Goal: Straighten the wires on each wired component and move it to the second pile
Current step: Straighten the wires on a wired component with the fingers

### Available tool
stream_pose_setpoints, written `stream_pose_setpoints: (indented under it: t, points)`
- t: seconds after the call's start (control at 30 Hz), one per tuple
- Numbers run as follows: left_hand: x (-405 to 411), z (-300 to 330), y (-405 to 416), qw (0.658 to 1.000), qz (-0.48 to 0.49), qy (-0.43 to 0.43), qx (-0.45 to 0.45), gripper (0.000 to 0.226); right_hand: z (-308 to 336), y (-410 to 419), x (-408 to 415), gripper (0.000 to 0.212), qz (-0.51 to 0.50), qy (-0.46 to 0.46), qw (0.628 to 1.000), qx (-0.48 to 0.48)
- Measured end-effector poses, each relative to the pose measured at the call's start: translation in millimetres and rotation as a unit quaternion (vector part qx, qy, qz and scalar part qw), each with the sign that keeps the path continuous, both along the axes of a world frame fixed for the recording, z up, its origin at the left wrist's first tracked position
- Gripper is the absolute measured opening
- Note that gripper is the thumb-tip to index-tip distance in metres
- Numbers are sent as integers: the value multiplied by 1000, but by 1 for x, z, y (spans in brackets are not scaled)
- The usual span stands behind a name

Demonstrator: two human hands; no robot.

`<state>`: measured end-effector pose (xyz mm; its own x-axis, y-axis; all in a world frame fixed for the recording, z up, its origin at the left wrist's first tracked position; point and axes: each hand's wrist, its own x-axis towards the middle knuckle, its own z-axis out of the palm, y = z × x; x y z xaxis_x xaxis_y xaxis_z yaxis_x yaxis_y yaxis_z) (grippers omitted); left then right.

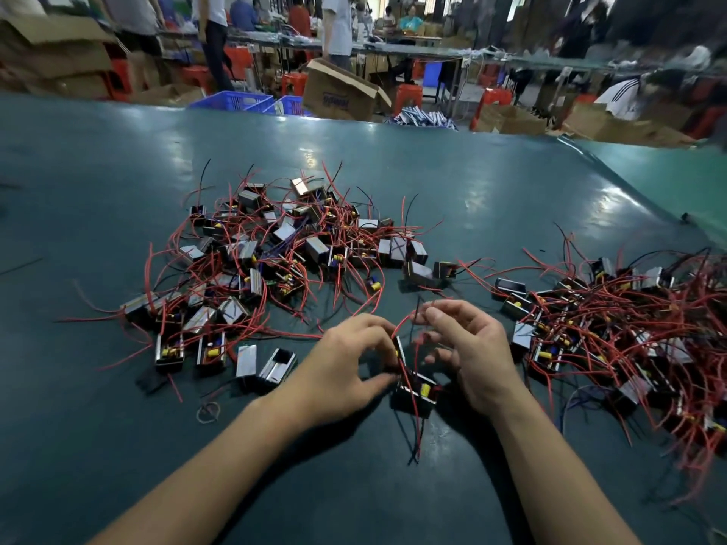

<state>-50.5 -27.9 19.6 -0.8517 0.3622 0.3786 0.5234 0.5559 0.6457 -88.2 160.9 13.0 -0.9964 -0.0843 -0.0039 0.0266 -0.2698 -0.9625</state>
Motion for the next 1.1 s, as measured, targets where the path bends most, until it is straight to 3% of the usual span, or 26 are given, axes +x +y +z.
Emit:
stream_pose_setpoints:
  t: [0.13,0.27,0.4,0.53,0.63,0.73,0.83,1.0,1.1]
  points:
    - [0,7,-16,993,-3,-68,-95,20,-1,2,-1,15,23,11,1000,15]
    - [8,11,-12,986,-81,70,-127,18,-3,-3,0,30,44,26,997,58]
    - [14,7,-5,966,-122,166,-153,14,-4,-6,0,13,46,47,992,109]
    - [10,9,-10,956,-80,246,-140,7,-2,-3,-1,6,-6,16,998,68]
    - [9,13,-15,992,16,127,6,10,2,-1,-2,13,-13,-3,1000,27]
    - [6,13,-13,987,134,4,90,5,5,0,-1,9,-7,-15,1000,11]
    - [2,12,-6,975,138,-96,145,13,5,0,0,4,-10,-18,1000,6]
    - [-4,21,2,964,128,-121,197,14,4,1,0,13,-14,-6,1000,8]
    - [-6,23,-3,987,135,-43,73,19,5,3,-1,16,-16,-19,1000,-9]
